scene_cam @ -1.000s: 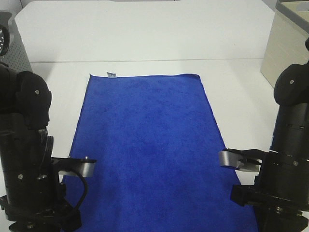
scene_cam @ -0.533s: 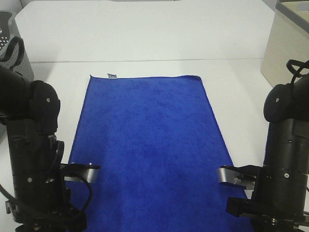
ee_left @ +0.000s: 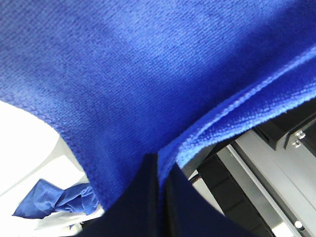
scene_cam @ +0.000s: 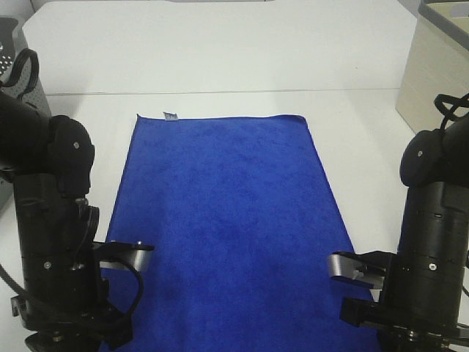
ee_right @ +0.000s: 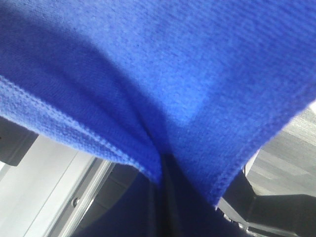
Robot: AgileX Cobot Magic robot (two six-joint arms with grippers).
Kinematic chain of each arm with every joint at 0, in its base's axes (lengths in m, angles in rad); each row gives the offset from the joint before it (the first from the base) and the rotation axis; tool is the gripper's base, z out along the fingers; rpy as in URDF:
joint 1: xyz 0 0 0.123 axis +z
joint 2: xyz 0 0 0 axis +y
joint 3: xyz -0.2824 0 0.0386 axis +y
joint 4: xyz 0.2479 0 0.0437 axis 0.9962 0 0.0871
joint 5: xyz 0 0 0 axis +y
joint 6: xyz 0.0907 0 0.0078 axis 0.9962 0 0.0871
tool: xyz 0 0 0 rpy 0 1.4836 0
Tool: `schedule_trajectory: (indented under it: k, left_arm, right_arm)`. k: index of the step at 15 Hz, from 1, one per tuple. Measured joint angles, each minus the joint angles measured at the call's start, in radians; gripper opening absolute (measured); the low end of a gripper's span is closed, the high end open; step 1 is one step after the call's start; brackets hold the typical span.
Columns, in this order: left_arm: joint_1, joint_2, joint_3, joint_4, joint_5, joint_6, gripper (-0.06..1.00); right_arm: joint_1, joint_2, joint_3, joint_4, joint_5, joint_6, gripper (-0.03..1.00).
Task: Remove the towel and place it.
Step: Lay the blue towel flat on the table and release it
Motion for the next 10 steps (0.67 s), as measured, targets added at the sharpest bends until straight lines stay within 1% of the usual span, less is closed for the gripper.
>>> schedule_trajectory:
  k: [6,10]
  left_arm:
    - [0.0,0.002,-0.008,0.003,0.004,-0.005,0.0]
    - [0.0,0.003,-0.008,0.011,0.004,-0.008,0.01]
  right_arm:
    - [0.0,0.033,0.0,0.011,0.002,-0.001,0.05]
    - [0.0,0.035,0.0,0.013,0.002,-0.001,0.11]
